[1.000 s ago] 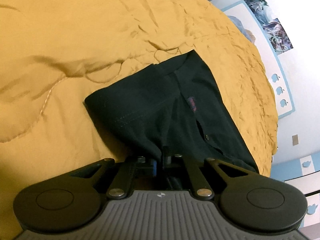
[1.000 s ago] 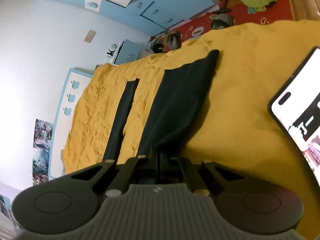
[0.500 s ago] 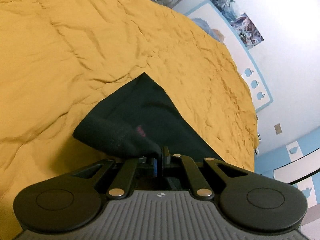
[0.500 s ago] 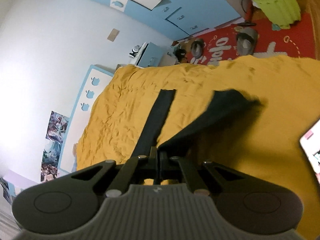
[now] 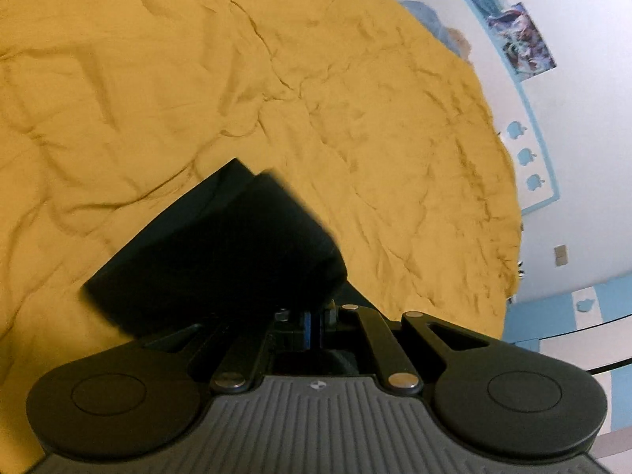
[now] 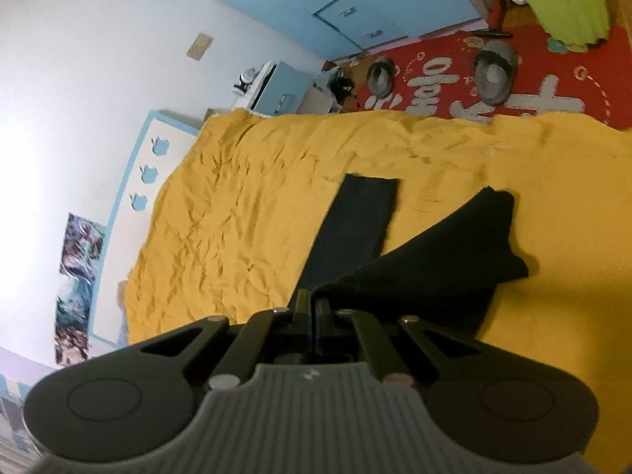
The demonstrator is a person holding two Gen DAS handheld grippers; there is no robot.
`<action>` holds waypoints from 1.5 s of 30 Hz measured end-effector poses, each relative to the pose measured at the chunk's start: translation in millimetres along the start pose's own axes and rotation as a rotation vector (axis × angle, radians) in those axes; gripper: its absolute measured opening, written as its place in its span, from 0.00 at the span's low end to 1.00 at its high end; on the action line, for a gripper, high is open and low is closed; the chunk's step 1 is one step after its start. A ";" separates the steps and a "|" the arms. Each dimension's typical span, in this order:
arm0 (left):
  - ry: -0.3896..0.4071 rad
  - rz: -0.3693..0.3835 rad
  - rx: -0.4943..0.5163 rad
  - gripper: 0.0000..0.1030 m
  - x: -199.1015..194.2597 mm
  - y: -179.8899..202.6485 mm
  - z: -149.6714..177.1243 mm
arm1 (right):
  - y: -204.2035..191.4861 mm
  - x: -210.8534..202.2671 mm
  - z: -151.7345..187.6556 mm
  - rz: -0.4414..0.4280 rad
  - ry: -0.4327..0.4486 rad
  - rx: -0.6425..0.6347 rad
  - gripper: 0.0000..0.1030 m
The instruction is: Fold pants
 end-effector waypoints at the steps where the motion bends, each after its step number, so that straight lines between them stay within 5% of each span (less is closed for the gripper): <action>1: -0.010 -0.011 -0.011 0.03 12.9 0.9 -5.0 | -9.5 12.6 0.0 0.012 -0.004 -0.021 0.00; 10: -0.058 -0.040 -0.090 0.05 92.4 11.7 -53.7 | -74.5 129.8 -2.9 0.092 -0.056 -0.115 0.00; 14: -0.053 -0.114 -0.104 0.07 121.7 5.0 -67.3 | -81.7 180.1 -0.2 0.180 -0.098 -0.105 0.00; 19: -0.026 -0.143 -0.103 0.07 135.9 -11.6 -75.6 | -92.2 208.7 0.0 0.064 -0.064 -0.162 0.03; 20: -0.019 -0.137 -0.097 0.07 135.0 -14.8 -76.1 | -94.6 209.1 -2.6 0.049 -0.046 -0.177 0.06; 22: 0.001 -0.124 -0.062 0.07 129.5 -15.5 -77.9 | -96.6 206.8 -7.9 0.057 -0.015 -0.209 0.33; 24: 0.028 -0.106 -0.018 0.09 117.6 -13.6 -79.0 | -94.5 206.3 -12.9 0.120 -0.020 -0.237 0.32; 30: 0.112 -0.072 0.160 0.26 47.5 -16.5 -64.6 | -58.3 168.6 -26.0 0.135 -0.006 -0.264 0.32; 32: 0.156 -0.060 0.187 0.38 19.6 -23.9 -56.2 | -45.9 153.2 -21.4 0.156 -0.011 -0.315 0.32; 34: 0.190 -0.058 0.187 0.59 -3.2 -34.2 -43.1 | -29.7 135.9 -14.2 0.165 -0.031 -0.341 0.32; 39: 0.152 -0.044 0.111 0.61 -16.7 -60.2 -9.7 | 4.9 99.8 7.6 0.112 -0.078 -0.293 0.35; 42: 0.105 -0.026 0.011 0.65 -0.3 -70.1 6.6 | 20.8 87.1 19.5 0.089 -0.084 -0.254 0.51; 45: 0.044 -0.047 -0.040 0.65 23.4 -71.4 13.8 | 27.7 87.7 29.7 0.115 -0.099 -0.229 0.53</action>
Point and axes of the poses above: each gripper's, at about its wrist camera, not at the fingertips, and x roughly the way its jaws point, y to its right, z to its underside, the point moved 1 cm from there along x, roughly the way its jaws point, and after that the axes turned 8 degrees about y, right-handed, at the moved point
